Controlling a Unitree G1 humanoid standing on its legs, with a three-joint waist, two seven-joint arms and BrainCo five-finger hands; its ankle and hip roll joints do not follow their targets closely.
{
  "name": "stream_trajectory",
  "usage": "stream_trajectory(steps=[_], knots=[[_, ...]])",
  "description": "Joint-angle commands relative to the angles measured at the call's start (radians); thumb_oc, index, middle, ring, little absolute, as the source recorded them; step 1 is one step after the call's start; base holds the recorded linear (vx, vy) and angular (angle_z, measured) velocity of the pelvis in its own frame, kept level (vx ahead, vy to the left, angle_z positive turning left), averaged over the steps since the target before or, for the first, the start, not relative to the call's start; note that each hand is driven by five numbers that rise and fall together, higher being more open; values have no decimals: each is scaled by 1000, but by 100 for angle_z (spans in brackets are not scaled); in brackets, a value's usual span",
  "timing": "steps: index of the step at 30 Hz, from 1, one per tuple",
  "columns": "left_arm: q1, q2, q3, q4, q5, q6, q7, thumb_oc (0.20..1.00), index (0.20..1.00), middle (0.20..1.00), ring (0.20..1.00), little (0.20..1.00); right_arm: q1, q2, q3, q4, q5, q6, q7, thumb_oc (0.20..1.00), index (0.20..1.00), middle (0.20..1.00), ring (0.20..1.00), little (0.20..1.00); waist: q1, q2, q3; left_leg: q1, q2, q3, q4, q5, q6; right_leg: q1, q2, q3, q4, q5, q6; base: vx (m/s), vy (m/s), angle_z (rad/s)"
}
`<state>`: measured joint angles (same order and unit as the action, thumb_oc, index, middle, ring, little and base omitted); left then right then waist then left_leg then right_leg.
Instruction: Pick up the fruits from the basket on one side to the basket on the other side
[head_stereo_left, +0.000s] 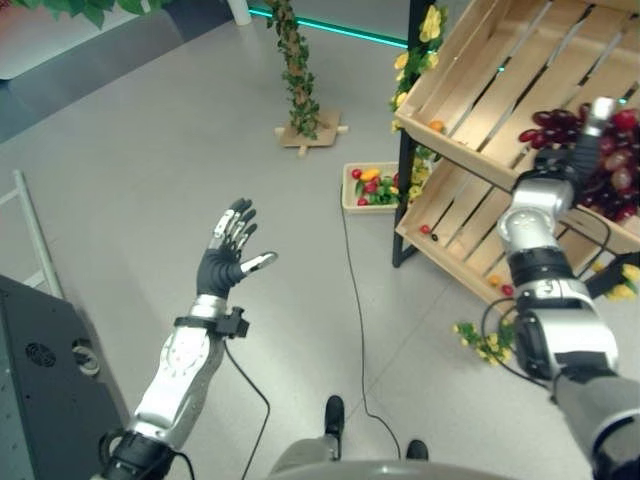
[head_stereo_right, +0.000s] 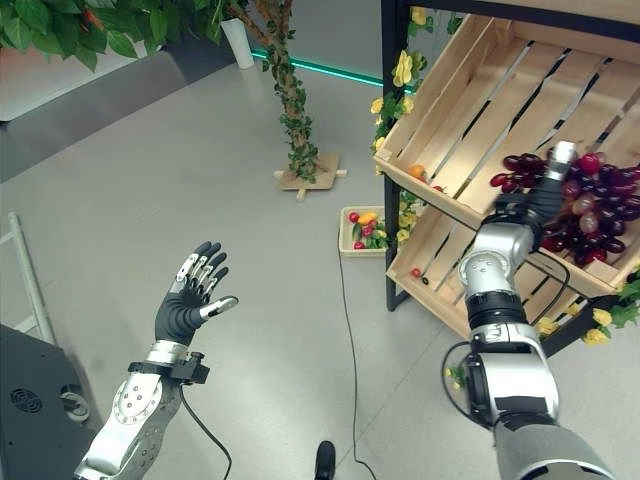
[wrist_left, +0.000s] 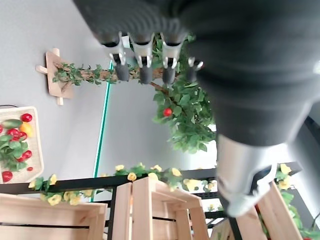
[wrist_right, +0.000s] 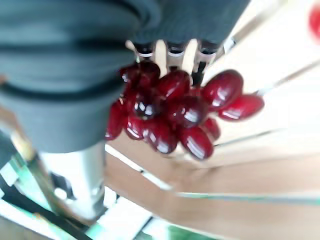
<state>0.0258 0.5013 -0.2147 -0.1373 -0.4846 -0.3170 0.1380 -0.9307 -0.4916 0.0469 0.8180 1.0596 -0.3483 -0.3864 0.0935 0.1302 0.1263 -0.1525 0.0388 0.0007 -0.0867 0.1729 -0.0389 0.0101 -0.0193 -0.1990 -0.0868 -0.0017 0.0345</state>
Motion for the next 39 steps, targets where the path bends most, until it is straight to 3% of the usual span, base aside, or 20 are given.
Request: stream_trajectory(steps=[1,5,15,18,21,28,29,34,39], knots=[[-16,4,48,-94,22,-35,19,1000,1000,1000,1000,1000,-25,69,71,-80,-94,65,-1,1000,1000,1000,1000,1000,3,-72,10,108,-22,52,-1,-135,-44,-50,-63,12,0,17,48,6,0,-5],[-14,-10,51,-103,32,-26,29,1000,1000,1000,1000,1000,32,135,80,-165,-105,60,11,1000,1000,1000,1000,1000,-2,-73,12,109,-21,53,-1,-138,-42,-49,-61,16,0,17,46,0,-2,-3],[-7,-12,52,-113,38,-28,37,1000,1000,1000,1000,1000,76,150,77,-214,-168,65,-7,1000,1000,1000,1000,1000,3,-69,8,110,-23,49,-1,-143,-39,-47,-62,13,0,15,47,1,1,-3],[4,0,64,-110,39,-37,41,1000,1000,1000,1000,1000,50,56,134,-201,-480,164,-63,1000,1000,1000,1000,1000,2,-73,8,113,-23,50,-1,-150,-38,-44,-61,13,0,11,49,0,0,0],[4,9,68,-114,43,-49,44,1000,1000,1000,1000,1000,-29,-43,196,-106,-675,243,-81,1000,1000,1000,1000,1000,2,-80,10,111,-22,51,-1,-152,-37,-47,-61,12,0,13,52,0,0,0],[9,36,70,-136,6,-50,-8,1000,1000,1000,1000,1000,-348,-226,455,365,-836,364,43,1000,1000,1000,1000,1000,-4,-116,13,97,-19,48,-1,-144,-40,-61,-57,9,0,25,55,0,-2,6],[8,35,71,-136,6,-50,-8,1000,1000,1000,1000,1000,-351,-226,457,367,-835,363,44,1000,1000,1000,1000,1000,-4,-115,13,97,-19,48,-1,-144,-40,-61,-57,9,0,25,55,-1,-3,4],[11,49,77,-148,9,-35,-45,1000,1000,1000,1000,1000,-493,-311,694,524,-1072,416,140,1000,1000,1000,1000,1000,-9,-149,8,91,-11,49,-1,-143,-44,-70,-50,11,0,29,58,0,0,0],[17,48,89,-158,16,-27,-49,1000,1000,1000,1000,1000,-526,-348,741,570,-1127,421,152,1000,1000,1000,1000,1000,-13,-156,2,91,-10,49,-1,-146,-44,-72,-48,11,0,27,59,0,0,0]])
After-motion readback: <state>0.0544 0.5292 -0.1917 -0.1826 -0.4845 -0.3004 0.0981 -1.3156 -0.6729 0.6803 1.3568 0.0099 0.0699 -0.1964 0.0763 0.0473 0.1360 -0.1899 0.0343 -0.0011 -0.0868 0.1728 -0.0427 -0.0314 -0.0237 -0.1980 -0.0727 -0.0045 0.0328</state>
